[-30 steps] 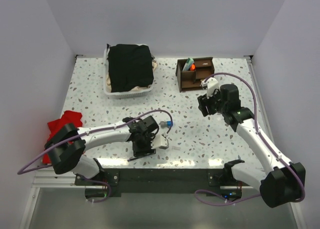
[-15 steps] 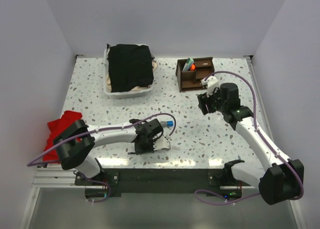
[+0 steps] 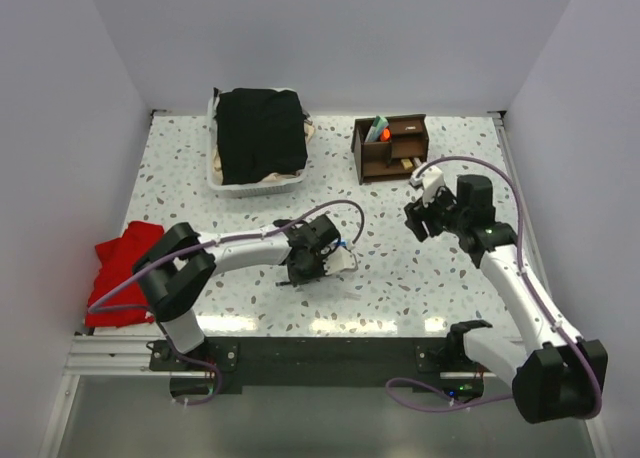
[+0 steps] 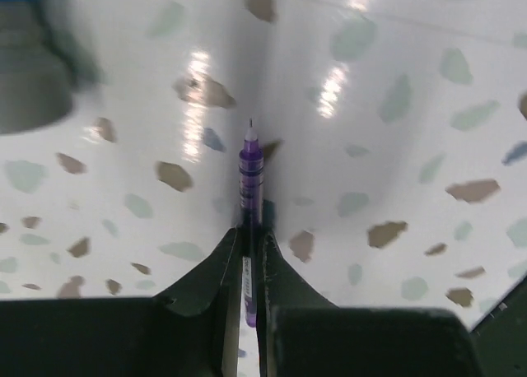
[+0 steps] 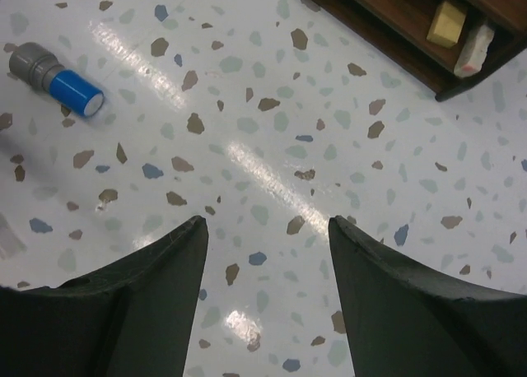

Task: Sort the stationery into containers
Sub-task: Move the pen to the center of the board.

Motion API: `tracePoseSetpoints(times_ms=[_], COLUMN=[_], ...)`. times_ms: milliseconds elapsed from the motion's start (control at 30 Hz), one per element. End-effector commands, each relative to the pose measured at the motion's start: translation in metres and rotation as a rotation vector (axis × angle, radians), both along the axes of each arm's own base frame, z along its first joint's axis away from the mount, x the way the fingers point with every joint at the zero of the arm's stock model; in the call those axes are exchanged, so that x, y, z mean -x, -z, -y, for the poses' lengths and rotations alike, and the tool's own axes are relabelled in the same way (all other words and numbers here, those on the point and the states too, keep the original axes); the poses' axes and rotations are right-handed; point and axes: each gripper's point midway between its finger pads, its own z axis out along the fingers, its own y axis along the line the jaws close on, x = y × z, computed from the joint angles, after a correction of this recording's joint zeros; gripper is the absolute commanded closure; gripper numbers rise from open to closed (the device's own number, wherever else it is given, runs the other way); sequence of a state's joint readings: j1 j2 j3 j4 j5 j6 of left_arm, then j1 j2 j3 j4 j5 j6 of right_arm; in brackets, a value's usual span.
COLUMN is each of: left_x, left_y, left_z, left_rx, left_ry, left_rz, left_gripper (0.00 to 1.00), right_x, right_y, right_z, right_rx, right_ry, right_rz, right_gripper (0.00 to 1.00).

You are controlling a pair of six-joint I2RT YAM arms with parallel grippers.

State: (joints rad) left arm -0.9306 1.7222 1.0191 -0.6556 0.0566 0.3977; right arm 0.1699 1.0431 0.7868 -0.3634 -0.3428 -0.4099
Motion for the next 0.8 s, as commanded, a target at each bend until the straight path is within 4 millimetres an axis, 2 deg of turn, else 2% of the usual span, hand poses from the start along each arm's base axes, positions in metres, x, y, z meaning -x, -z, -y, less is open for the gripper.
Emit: tracePoseSetpoints(times_ms=[0,133,233,300,533,700,767], left_x=[-0.051,-0.065,-0.087,-0.09,-0.082,-0.071,-0.066], left_y=[0.023,0.022,0.013,0.013,0.012,0.013,0.017], left_z=[0.026,0.04,0.067,0.072,0.077,0.069,0.064], left_rx=[0.112,0.151,0.199,0.196,0.223,0.221,0.211], left_ry=[-0.001,0.031,0.035,0.039,0.055,0.053,0.05], left_rz=[0.161,0.216,0.264,0.254,0.224,0.191,0.181], left_gripper=[1.0,1.0,1.0,0.99,0.98,0.98,0.95], right_x=[0.022,0.025,0.026,0.025,0.027,0.034,0.042], right_y=[-0.005,-0.003,0.0,0.001,-0.001,0.001,0.005], right_z=[0.009,0.012,0.013,0.014,0.018,0.013,0.01], right_rx=[-0.059,-0.052,-0.035,-0.019,0.018,0.001,0.01], right_ry=[-0.072,-0.065,-0.082,-0.095,-0.106,-0.132,-0.187], right_rz=[-0.039,-0.076,-0.07,-0.071,-0.083,-0.088,-0.098], right_gripper=[0.36,0.36,0.35,0.35,0.34,0.34,0.34])
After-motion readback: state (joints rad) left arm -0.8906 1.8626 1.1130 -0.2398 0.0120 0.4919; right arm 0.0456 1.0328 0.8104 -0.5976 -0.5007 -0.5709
